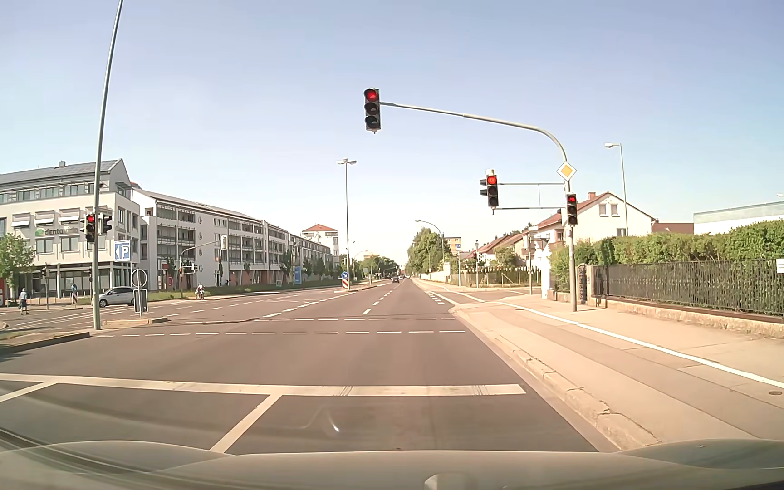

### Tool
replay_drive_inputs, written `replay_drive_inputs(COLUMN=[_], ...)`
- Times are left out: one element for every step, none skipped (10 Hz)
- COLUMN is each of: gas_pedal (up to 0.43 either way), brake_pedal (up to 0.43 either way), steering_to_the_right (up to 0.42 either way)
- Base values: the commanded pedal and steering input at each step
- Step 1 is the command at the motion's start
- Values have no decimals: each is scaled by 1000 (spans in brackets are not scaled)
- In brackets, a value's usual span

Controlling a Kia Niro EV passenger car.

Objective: Follow the waypoints while adhering to traffic rules and regulations

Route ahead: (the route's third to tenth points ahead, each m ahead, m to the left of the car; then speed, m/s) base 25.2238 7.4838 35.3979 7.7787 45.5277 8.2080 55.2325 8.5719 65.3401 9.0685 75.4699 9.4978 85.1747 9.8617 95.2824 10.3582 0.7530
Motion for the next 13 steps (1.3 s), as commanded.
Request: replay_drive_inputs(gas_pedal=[0,0,0,0,0,0,0,0,0,0,0,0,0], brake_pedal=[268,299,311,317,311,311,311,317,317,317,317,323,323], steering_to_the_right=[0,0,0,0,1,1,1,1,0,1,1,1,1])
